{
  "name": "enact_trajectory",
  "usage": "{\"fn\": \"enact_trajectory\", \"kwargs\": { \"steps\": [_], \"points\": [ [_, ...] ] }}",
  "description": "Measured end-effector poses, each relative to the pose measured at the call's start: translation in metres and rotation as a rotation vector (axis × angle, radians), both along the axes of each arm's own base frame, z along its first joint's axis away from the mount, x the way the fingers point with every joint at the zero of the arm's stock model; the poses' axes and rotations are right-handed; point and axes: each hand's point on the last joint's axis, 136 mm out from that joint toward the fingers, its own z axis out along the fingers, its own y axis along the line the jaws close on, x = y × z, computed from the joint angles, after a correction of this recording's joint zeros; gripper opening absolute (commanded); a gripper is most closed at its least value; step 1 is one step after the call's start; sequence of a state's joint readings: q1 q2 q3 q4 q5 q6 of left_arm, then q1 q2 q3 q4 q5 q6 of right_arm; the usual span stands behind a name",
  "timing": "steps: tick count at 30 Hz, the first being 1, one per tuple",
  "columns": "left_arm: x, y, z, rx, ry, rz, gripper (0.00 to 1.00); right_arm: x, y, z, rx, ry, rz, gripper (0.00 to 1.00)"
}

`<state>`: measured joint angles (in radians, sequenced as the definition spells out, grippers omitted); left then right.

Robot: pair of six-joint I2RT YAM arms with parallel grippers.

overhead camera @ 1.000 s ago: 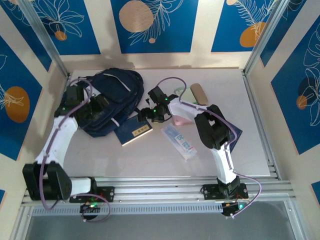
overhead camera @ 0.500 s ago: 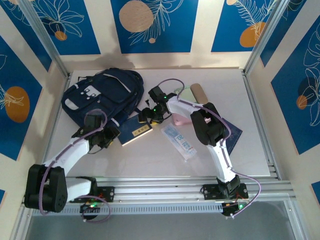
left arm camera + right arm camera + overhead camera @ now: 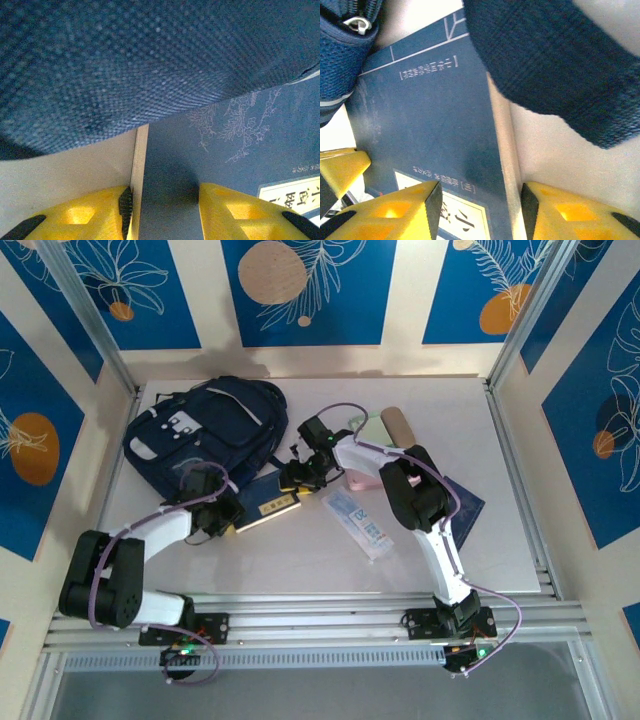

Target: Pack the student bag

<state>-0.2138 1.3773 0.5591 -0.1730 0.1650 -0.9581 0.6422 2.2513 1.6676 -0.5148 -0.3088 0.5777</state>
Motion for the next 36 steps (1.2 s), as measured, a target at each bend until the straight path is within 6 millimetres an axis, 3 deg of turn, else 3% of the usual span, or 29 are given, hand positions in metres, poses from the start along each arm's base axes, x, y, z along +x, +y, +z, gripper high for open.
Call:
{"fn": "enact_trajectory", "kwargs": {
  "steps": [6,12,18,22,29,32,36],
  "points": [
    [-0.002,-0.001,0.0,0.054,-0.014,-0.05,0.33,-0.014,-0.008,0.0,0.018,0.063,-0.023,0.18],
    [-0.004,-0.002,0.0,0.106,-0.028,-0.104,0.32,-0.018,-0.006,0.01,0.06,0.084,-0.044,0.03],
    [-0.016,-0.013,0.009,0.13,-0.04,-0.186,0.46,-0.035,-0.018,0.014,0.052,0.077,-0.047,0.0],
    [-0.021,-0.013,0.037,0.134,-0.106,-0.223,0.51,-0.052,-0.023,0.024,0.049,0.053,-0.017,0.0],
    [-0.009,-0.019,0.115,0.21,-0.31,-0.388,0.53,-0.084,-0.035,0.046,0.044,-0.059,0.07,0.0],
    [-0.008,-0.035,0.139,0.219,-0.413,-0.528,0.55,-0.099,-0.04,0.058,0.056,-0.128,0.116,0.0],
    [-0.028,-0.068,0.158,0.21,-0.566,-0.803,0.6,-0.123,-0.042,0.081,0.112,-0.254,0.192,0.0]
  ]
}}
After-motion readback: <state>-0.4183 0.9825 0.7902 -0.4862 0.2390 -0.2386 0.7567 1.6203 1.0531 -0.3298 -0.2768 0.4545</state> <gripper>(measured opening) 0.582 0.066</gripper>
